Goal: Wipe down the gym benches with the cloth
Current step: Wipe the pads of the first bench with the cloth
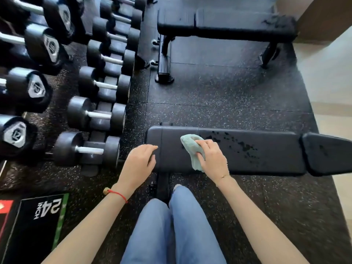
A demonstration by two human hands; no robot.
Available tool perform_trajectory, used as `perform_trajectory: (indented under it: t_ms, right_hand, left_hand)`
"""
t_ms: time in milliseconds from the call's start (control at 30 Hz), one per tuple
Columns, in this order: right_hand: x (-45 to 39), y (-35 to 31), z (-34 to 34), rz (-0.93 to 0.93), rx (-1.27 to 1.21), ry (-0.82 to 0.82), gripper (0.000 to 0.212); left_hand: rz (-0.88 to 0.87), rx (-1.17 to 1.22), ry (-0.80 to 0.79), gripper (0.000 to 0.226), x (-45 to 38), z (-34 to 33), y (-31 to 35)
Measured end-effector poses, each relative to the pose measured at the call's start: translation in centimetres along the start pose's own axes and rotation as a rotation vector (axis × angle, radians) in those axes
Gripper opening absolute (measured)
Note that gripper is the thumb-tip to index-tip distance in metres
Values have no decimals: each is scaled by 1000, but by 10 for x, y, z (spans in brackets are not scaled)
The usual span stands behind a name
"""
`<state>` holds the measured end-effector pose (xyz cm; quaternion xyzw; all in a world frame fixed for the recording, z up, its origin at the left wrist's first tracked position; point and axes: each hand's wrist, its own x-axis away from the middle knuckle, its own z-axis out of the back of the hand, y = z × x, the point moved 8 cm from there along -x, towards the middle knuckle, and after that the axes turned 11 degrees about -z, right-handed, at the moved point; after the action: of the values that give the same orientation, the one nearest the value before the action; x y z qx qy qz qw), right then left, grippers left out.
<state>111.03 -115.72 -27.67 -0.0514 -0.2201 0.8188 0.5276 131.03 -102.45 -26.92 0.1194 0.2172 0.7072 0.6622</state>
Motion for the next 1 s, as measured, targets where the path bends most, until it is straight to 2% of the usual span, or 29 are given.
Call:
perform_trajectory:
  t_ms: [300,433,500,600,667,867,1000]
  right_hand:
    - [-81,61,-161,80,-121,0,33]
    - [-95,71,-193,166,39,194,33]
    - [-95,64,-203,261,124,283,40]
    - [-96,55,-237,376,106,171,49]
    - [-93,56,-262,371,103,95,56]
    - [-60,86,-263,336,111,132,54]
    - [-109,91,-256,212,100,153,62]
  left_hand:
    - [-57,-97,36,34,-22,-158,-106]
    - [-133,-192,110,37,-16,-200,-138]
    - [-158,-216,144,40,-13,-214,-151]
    - [-178,-240,151,45,-9,-232,-167]
    - [-175,-247,147,48,-3,-241,-178]
    - [-184,-132,212,53,4,-249,-188]
    - [-167,-48,258,51,8,-249,-191]
